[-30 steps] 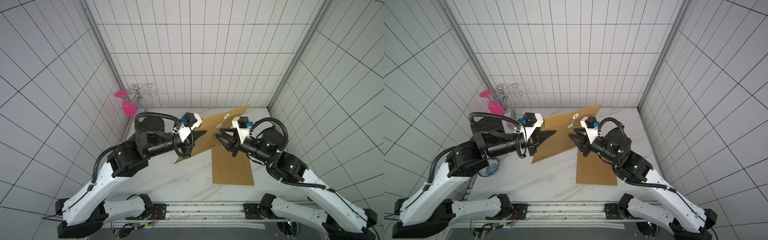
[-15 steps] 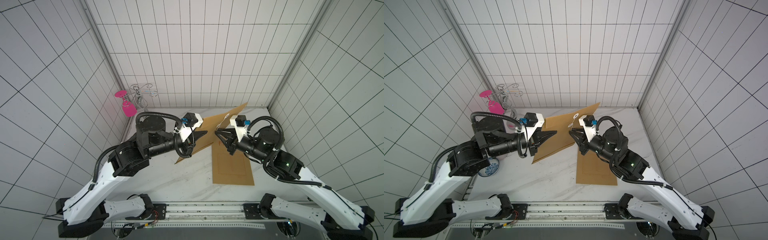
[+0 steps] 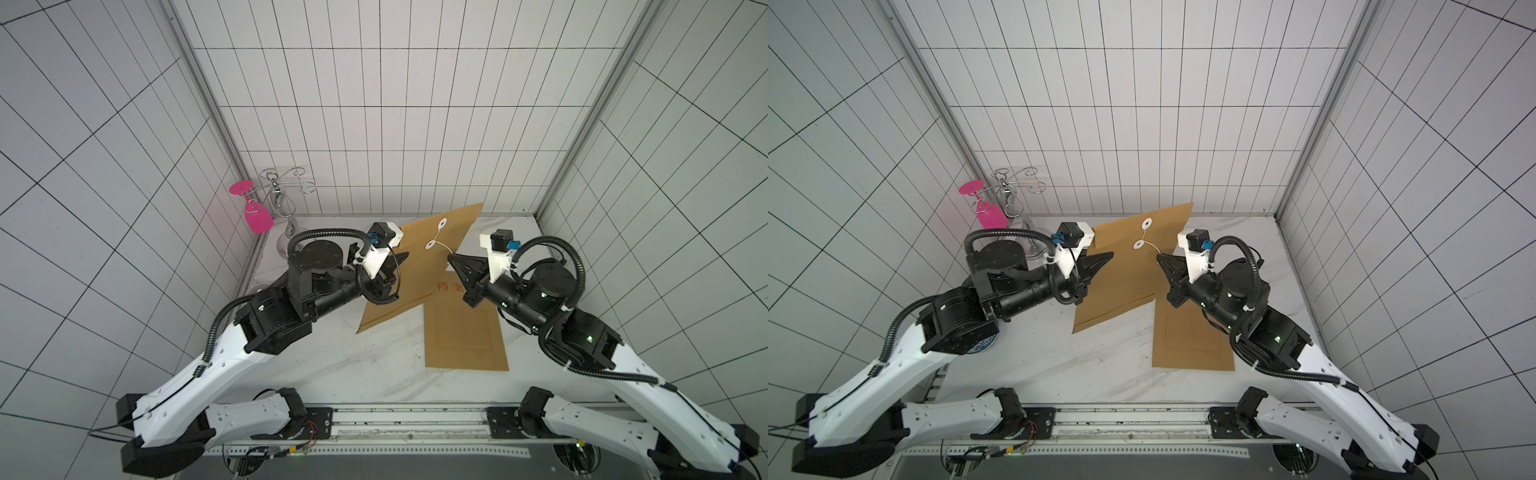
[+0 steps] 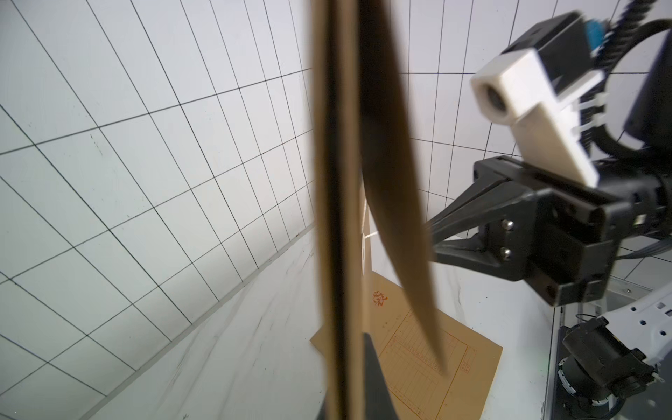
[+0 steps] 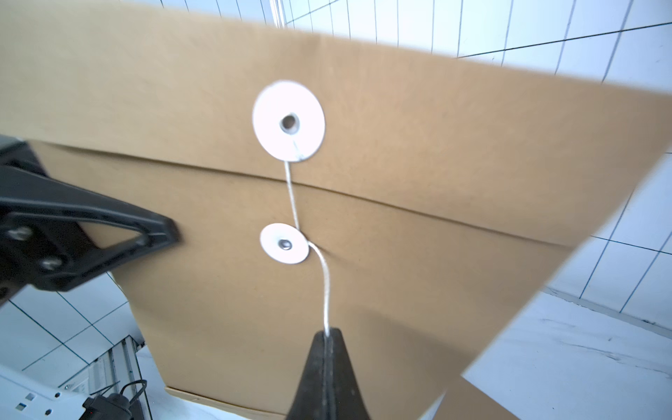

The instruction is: Open the file bag

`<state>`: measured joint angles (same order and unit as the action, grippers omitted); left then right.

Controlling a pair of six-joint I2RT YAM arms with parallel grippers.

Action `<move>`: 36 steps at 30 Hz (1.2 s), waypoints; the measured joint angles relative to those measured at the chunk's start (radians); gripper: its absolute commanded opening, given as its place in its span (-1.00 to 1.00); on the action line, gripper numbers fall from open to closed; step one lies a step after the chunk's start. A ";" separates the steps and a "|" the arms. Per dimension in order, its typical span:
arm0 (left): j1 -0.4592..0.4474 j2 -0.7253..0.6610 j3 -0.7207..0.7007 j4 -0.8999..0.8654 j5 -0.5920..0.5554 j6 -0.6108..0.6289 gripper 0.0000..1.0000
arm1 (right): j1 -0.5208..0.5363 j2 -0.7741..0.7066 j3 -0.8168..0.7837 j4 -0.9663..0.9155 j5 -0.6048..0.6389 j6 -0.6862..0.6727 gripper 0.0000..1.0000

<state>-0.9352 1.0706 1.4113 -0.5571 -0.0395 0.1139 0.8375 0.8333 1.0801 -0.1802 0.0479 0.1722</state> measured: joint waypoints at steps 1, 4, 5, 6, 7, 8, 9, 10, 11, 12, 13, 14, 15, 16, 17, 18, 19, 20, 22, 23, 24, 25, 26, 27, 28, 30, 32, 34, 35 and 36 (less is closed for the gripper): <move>0.000 0.000 -0.016 0.011 -0.006 -0.006 -1.00 | 0.000 -0.020 -0.003 -0.010 0.013 0.006 -1.00; 0.000 0.000 -0.045 0.033 -0.008 -0.021 -1.00 | 0.000 -0.033 0.012 -0.045 0.045 0.014 -1.00; 0.000 0.000 -0.053 0.042 -0.007 -0.026 -1.00 | 0.000 -0.028 0.026 -0.061 0.048 0.015 -1.00; 0.000 -0.001 -0.060 0.050 -0.005 -0.031 -1.00 | 0.000 -0.017 0.042 -0.078 0.048 0.014 -1.00; 0.000 -0.003 -0.069 0.060 -0.005 -0.037 -1.00 | 0.000 -0.003 0.063 -0.095 0.047 0.014 -1.00; 0.000 -0.006 -0.080 0.072 -0.005 -0.043 -1.00 | 0.000 0.011 0.086 -0.109 0.042 0.014 -1.00; 0.000 -0.008 -0.089 0.078 -0.005 -0.047 -1.00 | 0.000 0.026 0.103 -0.117 0.035 0.014 -1.00; 0.000 -0.010 -0.099 0.084 -0.005 -0.054 -1.00 | 0.000 0.045 0.124 -0.127 0.024 0.014 -1.00; 0.000 -0.012 -0.108 0.091 -0.003 -0.061 -1.00 | 0.001 0.064 0.144 -0.135 0.007 0.014 -1.00; 0.000 -0.013 -0.116 0.097 0.000 -0.069 -1.00 | 0.003 0.078 0.158 -0.142 -0.005 0.014 -1.00; 0.000 -0.013 -0.123 0.105 0.007 -0.077 -1.00 | 0.010 0.095 0.174 -0.148 -0.020 0.014 -1.00; 0.000 -0.013 -0.131 0.115 0.015 -0.086 -1.00 | 0.017 0.108 0.186 -0.150 -0.026 0.013 -1.00; 0.000 -0.013 -0.137 0.123 0.021 -0.094 -1.00 | 0.028 0.120 0.193 -0.149 -0.033 0.012 -1.00; 0.000 -0.013 -0.144 0.133 0.030 -0.104 -1.00 | 0.040 0.129 0.198 -0.147 -0.041 0.010 -1.00; 0.000 -0.013 -0.149 0.139 0.037 -0.114 -1.00 | 0.056 0.139 0.202 -0.147 -0.050 0.008 -1.00; 0.000 -0.012 -0.153 0.146 0.044 -0.124 -1.00 | 0.073 0.150 0.204 -0.145 -0.058 0.006 -1.00; 0.000 -0.012 -0.154 0.151 0.050 -0.134 -1.00 | 0.086 0.157 0.204 -0.144 -0.063 0.006 -1.00; 0.000 -0.012 -0.154 0.161 0.056 -0.144 -1.00 | 0.102 0.166 0.204 -0.144 -0.066 0.006 -1.00; 0.000 -0.011 -0.154 0.182 0.062 -0.162 -1.00 | 0.126 0.181 0.202 -0.141 -0.069 0.007 -1.00; 0.000 -0.011 -0.154 0.192 0.063 -0.171 -1.00 | 0.137 0.184 0.193 -0.135 -0.068 0.011 -1.00; 0.000 -0.011 -0.154 0.199 0.062 -0.179 -1.00 | 0.144 0.181 0.171 -0.118 -0.066 0.017 -1.00; 0.000 -0.011 -0.154 0.202 0.060 -0.186 -1.00 | 0.147 0.172 0.145 -0.101 -0.064 0.026 -1.00; 0.000 -0.012 -0.154 0.203 0.058 -0.193 -1.00 | 0.152 0.156 0.103 -0.087 -0.060 0.035 -1.00; 0.000 -0.012 -0.154 0.203 0.058 -0.198 -1.00 | 0.153 0.138 0.061 -0.082 -0.054 0.049 -1.00; 0.000 -0.012 -0.154 0.203 0.058 -0.203 -1.00 | 0.153 0.124 0.031 -0.084 -0.047 0.058 -1.00; 0.000 -0.012 -0.154 0.203 0.059 -0.214 -1.00 | 0.153 0.101 -0.029 -0.085 -0.027 0.079 -1.00; 0.000 -0.012 -0.153 0.203 0.059 -0.225 -1.00 | 0.153 0.089 -0.066 -0.085 -0.005 0.094 -1.00; 0.000 -0.012 -0.151 0.203 0.058 -0.236 -1.00 | 0.148 0.074 -0.098 -0.088 0.026 0.105 -1.00; 0.000 -0.012 -0.151 0.203 0.058 -0.240 -1.00 | 0.140 0.066 -0.109 -0.094 0.037 0.111 -1.00; 0.000 -0.013 -0.151 0.203 0.058 -0.242 -1.00 | 0.119 0.054 -0.120 -0.100 0.048 0.120 -1.00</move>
<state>-0.9352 1.0580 1.2606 -0.3546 0.0185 -0.1280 0.9569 0.8875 0.9600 -0.2802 0.0956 0.2920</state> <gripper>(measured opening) 0.048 0.049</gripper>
